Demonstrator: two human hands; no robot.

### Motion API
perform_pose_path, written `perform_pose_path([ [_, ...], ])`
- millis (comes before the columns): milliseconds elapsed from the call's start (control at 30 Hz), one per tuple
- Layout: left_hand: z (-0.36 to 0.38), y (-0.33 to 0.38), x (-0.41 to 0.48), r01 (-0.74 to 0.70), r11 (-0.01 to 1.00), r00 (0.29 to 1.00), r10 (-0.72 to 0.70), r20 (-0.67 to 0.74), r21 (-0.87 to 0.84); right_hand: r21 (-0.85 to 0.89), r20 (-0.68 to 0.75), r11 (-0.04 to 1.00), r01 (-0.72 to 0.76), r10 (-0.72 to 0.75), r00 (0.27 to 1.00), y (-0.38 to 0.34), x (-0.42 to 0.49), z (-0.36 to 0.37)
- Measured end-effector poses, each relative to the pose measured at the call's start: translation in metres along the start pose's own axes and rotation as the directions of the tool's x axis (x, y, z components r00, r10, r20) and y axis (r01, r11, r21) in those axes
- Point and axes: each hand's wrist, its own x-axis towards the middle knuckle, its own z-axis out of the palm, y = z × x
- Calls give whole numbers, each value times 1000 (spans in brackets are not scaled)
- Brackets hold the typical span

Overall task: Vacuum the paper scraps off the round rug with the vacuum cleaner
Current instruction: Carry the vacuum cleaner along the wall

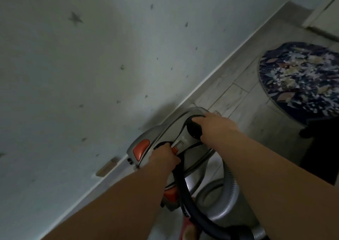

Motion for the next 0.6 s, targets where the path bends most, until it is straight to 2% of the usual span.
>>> perform_pose_path([
  [167,35,16,64,75,996,997,-74,16,-45,-25,16,999,40,-39,999,32,69,9],
  [500,82,11,153,155,986,988,-155,1,-66,-124,-224,981,150,-175,959,59,168,58],
  [600,89,6,172,176,983,984,-176,7,-57,-102,-235,980,170,-190,953,59,190,66],
])
